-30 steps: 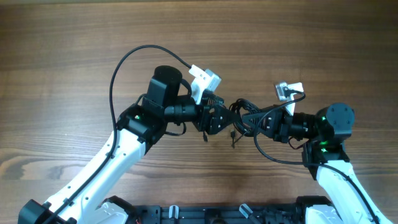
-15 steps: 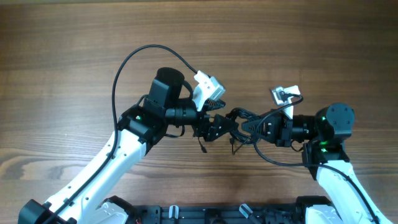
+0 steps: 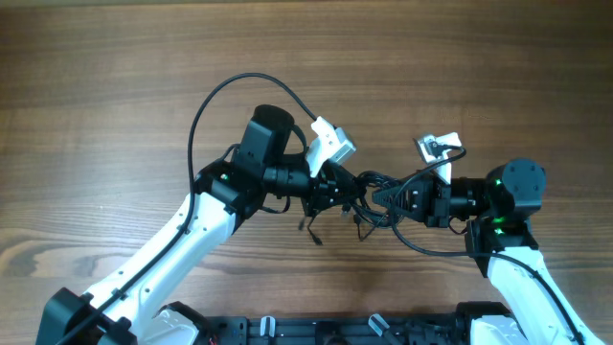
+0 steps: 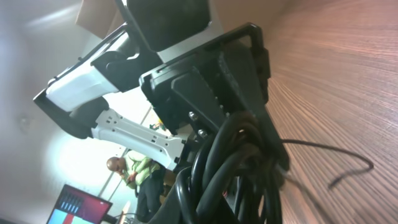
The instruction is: Untangle cables
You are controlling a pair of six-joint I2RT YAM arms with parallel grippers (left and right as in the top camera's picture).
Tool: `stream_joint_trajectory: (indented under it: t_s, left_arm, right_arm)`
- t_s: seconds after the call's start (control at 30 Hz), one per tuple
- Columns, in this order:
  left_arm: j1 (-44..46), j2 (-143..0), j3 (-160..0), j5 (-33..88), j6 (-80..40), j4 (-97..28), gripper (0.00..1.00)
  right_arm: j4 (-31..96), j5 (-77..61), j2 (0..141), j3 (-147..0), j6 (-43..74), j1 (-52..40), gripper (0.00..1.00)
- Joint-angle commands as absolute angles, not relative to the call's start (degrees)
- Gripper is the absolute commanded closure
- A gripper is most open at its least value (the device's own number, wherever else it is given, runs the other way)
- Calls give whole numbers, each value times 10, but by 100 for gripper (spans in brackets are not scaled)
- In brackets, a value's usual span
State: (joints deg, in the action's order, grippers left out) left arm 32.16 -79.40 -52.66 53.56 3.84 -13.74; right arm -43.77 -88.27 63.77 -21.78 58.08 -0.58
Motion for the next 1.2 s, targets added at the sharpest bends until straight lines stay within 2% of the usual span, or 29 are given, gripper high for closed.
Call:
stream_joint_trajectory:
  t_s: [0.0, 0.03, 0.13, 0.23, 0.33, 0.5, 0.7, 0.93, 1.17]
  left_arm:
    - [325, -810, -524, 544, 43, -142, 91]
    - [325, -810, -524, 544, 43, -142, 96]
    - [316, -809, -524, 544, 35, -142, 96]
    - [284, -802, -524, 544, 0, -143, 96]
    - [236, -790, -524, 544, -42, -145, 96]
    - [152, -779, -524, 544, -142, -144, 96]
    - [90, -779, -524, 547, -322, -140, 96]
    - [81, -779, -524, 669, -352, -88, 96]
    - [81, -779, -524, 675, -410, -58, 96]
  right_arm:
    - [-444, -884, 634, -221, 581, -4, 96]
    - [-443, -880, 634, -221, 581, -4, 96]
    - [-443, -859, 634, -221, 584, -4, 94]
    - [-443, -838, 634, -221, 585, -4, 60]
    - [-443, -815, 634, -221, 583, -4, 2]
    - [-418, -739, 634, -220, 523, -5, 0]
    - [-330, -602, 634, -220, 359, -48, 0]
    - [-248, -438, 641, -220, 280, -130, 0]
    - [-257, -435, 679, -220, 270, -190, 1]
